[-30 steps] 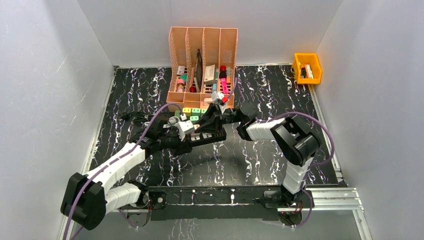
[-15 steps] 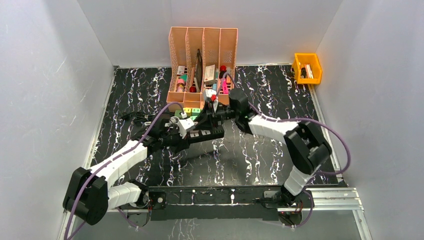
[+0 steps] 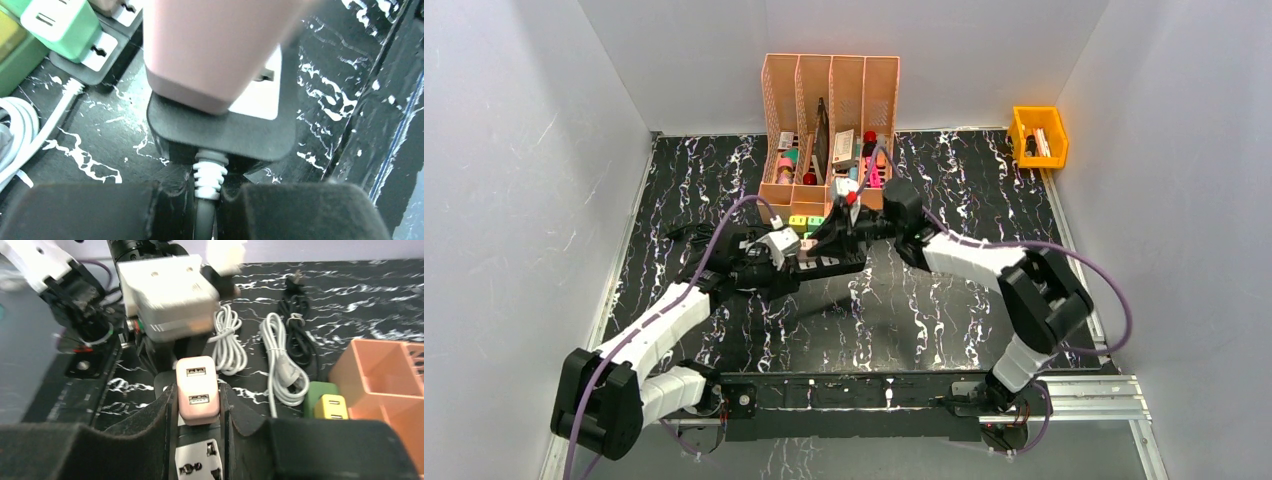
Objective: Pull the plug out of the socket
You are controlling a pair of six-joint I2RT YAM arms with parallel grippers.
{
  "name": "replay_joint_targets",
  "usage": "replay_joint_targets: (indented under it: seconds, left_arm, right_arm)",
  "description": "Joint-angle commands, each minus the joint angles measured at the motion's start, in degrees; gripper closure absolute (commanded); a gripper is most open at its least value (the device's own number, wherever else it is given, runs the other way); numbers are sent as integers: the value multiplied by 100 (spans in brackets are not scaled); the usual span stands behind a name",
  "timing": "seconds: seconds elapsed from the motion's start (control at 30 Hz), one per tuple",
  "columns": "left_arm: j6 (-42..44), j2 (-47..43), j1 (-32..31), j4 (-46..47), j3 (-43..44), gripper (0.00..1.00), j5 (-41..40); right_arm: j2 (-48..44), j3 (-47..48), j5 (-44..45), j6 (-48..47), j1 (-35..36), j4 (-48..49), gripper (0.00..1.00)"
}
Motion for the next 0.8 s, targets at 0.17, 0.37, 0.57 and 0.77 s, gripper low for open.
replay_joint_targets:
  seconds: [0.17, 0.37, 0.57, 0.77]
  left_arm:
    - [-1143, -964, 848, 1373, -170, 100, 1353]
    - [-1027, -671, 894, 1190, -30, 100, 1634]
    - [-1043, -840, 913, 1233, -99, 100, 1538]
    - [-944, -676, 917, 1134, -26, 100, 1540]
  right_arm:
    - [-247, -833, 3857, -1020, 604, 233, 100]
    - [196, -683, -646, 2334, -969, 1770, 100]
    - [-349, -1061, 3315, -253, 293, 833, 100]
    - [92, -1487, -274, 3287, -1426, 3686, 100]
